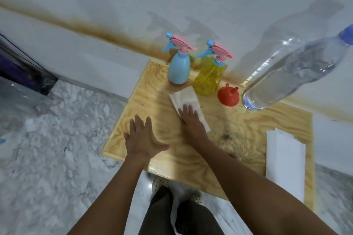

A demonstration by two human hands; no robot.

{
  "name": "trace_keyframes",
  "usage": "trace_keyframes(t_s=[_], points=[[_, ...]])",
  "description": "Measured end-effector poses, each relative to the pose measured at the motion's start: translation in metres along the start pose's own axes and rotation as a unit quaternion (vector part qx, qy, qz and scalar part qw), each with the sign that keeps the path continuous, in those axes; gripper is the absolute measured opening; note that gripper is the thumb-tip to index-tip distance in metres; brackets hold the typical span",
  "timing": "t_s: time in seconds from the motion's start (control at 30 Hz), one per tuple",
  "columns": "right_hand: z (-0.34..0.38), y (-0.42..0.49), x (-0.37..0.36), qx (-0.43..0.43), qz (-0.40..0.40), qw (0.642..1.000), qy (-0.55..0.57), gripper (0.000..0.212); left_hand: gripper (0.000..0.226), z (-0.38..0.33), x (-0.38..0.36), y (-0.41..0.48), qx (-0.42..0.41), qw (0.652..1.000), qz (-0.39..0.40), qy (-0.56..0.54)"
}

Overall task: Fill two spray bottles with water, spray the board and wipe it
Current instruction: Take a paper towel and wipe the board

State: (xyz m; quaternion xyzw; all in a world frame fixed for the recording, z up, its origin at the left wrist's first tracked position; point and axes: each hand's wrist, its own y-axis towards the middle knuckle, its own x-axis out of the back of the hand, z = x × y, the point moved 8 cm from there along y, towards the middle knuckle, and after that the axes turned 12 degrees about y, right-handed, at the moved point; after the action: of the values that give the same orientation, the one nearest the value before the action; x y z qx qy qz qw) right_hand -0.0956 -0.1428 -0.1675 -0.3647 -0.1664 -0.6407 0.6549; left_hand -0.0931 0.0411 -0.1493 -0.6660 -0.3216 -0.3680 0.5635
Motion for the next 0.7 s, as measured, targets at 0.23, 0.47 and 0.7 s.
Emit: trace_keyframes(t_s=[0.23, 0.47, 0.7], points=[[0.013, -0.03, -0.029, 0.127, 0.092, 0.987, -0.022, 0.056, 0.138, 0.001, -0.003, 0.001, 0.01, 1.0, 0.004, 0.008], [0.013, -0.045, 0.011, 0.099, 0.02, 0.995, 0.003, 0.045, 0.138, 0.001, -0.003, 0.002, 0.005, 1.0, 0.003, 0.011], [0.029, 0.007, -0.011, 0.012, 0.028, 0.999, -0.024, 0.065, 0.138, 0.002, -0.005, 0.003, 0.005, 1.0, 0.001, 0.006]])
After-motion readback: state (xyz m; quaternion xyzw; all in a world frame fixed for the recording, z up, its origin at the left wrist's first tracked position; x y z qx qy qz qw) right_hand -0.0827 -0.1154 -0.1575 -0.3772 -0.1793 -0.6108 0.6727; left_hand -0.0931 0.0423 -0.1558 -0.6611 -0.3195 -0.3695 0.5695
